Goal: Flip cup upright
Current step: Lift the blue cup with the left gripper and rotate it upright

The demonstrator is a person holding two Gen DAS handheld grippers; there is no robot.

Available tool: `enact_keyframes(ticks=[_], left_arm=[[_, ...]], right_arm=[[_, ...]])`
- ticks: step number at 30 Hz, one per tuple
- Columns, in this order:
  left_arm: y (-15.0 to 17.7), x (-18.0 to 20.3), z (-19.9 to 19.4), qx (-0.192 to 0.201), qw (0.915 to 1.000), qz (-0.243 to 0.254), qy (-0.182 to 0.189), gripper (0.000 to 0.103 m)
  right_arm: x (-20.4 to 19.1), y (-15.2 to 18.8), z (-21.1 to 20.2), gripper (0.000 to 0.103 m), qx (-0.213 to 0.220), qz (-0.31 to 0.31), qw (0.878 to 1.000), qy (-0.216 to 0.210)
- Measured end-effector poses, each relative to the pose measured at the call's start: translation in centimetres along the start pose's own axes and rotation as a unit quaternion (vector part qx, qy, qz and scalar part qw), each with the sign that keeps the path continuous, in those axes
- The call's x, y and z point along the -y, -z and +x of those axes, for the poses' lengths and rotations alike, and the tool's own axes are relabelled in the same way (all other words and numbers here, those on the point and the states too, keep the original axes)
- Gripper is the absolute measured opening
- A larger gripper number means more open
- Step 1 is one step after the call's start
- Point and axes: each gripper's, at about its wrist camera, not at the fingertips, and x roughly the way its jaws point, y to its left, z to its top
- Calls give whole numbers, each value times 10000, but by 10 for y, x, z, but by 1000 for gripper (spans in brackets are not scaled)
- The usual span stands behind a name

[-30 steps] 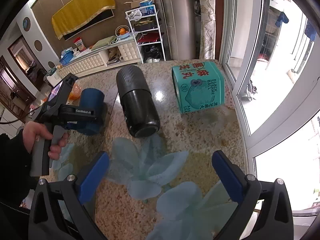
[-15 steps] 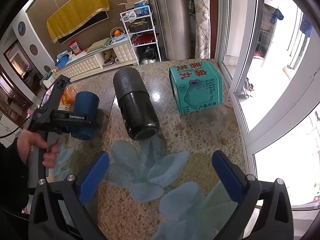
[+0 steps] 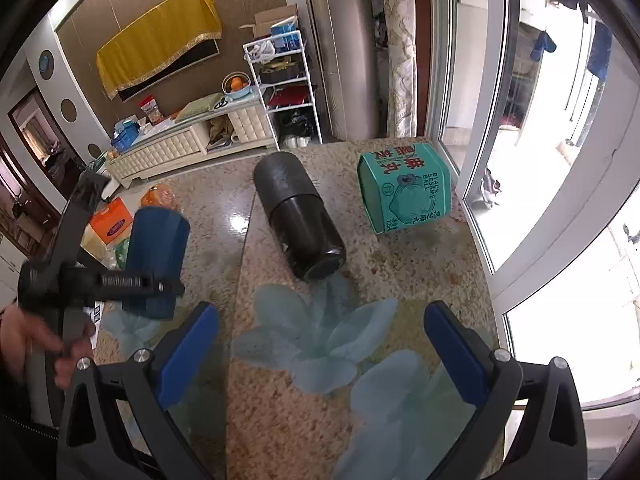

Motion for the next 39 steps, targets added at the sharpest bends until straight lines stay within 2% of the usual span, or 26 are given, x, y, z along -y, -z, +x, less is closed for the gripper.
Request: enact_keyframes(ticks=[5,10,14,17,23,30,38,39], left_arm=[[57,-9,-1,-179,9996,201,49,65],[113,-6,5,-437,9981,405,137,65],[135,-1,16,-513,9976,470,38,65],[147,3,22,-417,9979,483,-111,65],[168,7,34,-357,9990,234,-147,65],[176,29,64,-318,9989,106,-329,65],[174,39,73,-428,9980,141,-438,65],[173,42,75,-433,9979,157,-453,69]], right_arm=[[-20,27,-23,103,96,37,9998,191],[-33,62,-33,103,-106,218,9992,329],[-35,82,-35,103,-372,162,9989,228],[-30,89,-33,103,-472,163,9987,120],[-21,93,-31,103,-562,-25,9984,41],[-22,101,-40,103,-576,-268,9980,-7],[-15,104,-39,103,-601,-209,9979,-97],[-15,103,-39,103,-591,-195,9980,-106]])
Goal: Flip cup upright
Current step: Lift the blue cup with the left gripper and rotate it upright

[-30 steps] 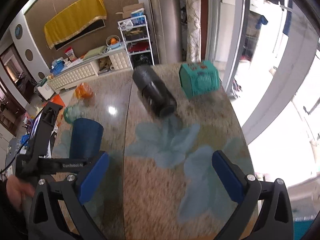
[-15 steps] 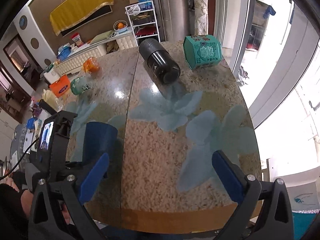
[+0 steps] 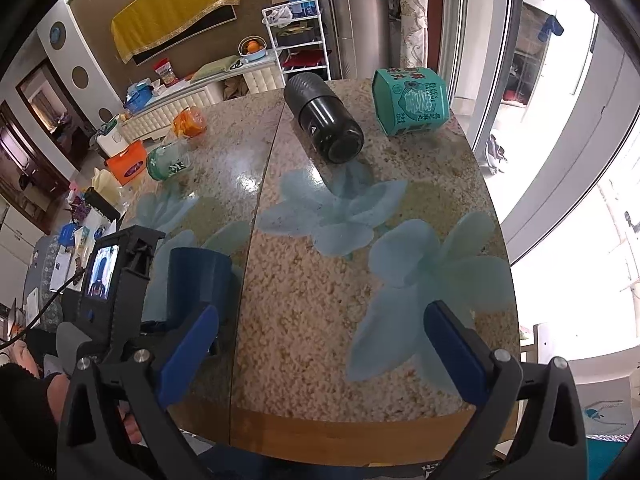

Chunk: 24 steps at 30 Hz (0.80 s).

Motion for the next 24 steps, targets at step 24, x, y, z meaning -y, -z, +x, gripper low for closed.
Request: enact_keyframes(ticks=[24], left_arm=[[-25,-7,-64,371,9985,187,-351,103]], right_arm=[[-10,-9,22,103,-209,20,9985,-499]])
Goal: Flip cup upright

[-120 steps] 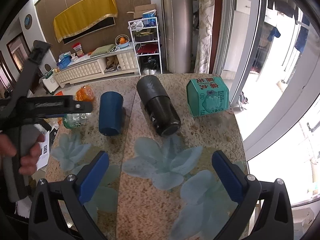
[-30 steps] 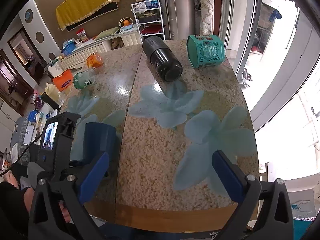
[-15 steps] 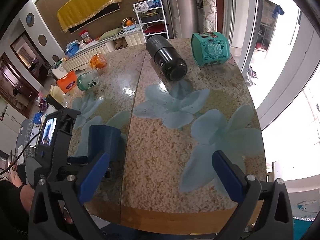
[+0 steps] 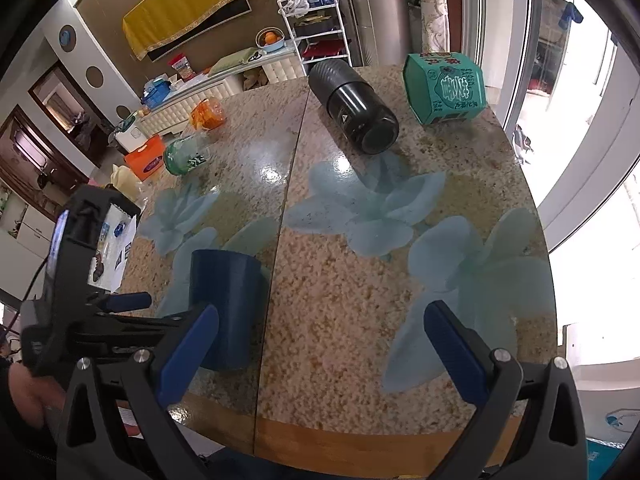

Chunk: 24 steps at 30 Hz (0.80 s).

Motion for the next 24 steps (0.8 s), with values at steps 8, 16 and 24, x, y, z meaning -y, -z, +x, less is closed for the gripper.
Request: enact_keyframes(ticks=[8,16,24], left_arm=[[17,-32,-19,-10,9999,-107,-21,103],[21,-82,-37,120,9999,-122,23,103],[16,-138,-36,86,9996,44,259,103]], right_arm=[[-3,-8,4,103,-97,27,9998,-197],[-47,-13,30,103,-643,-69,9972,-368],[-90,-19,71,103,-1123,56,9935,148]])
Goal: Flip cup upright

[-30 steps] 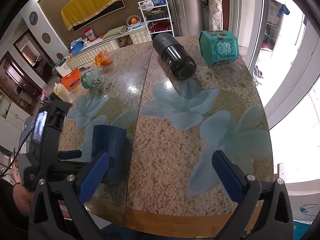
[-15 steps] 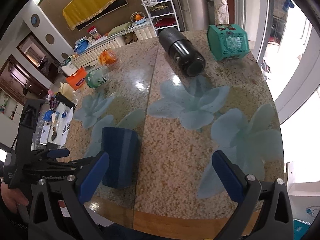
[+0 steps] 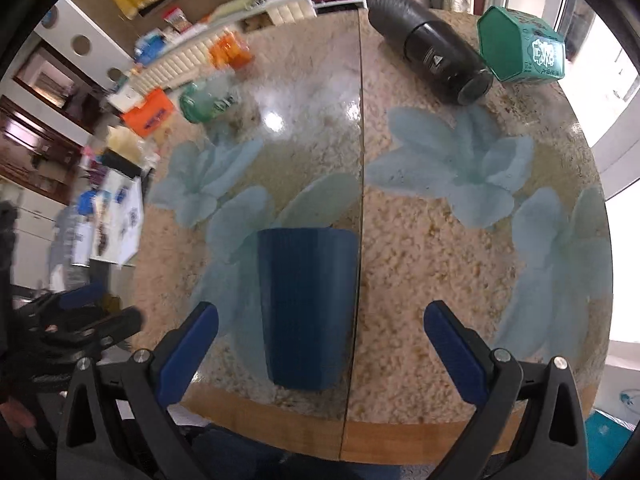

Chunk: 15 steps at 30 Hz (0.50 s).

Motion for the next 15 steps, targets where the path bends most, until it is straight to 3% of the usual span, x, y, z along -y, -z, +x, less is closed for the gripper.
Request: enact_keyframes(ticks=[9,15], left_arm=[[-16,-51,12,-123,9995,93,274,103],[-25,-72,19,-165,9991,157,348,103]], right_arm=[[-25,-32,39,103,-379,142,9974,595],[-31,-45,63,103,-702,249,9943,763]])
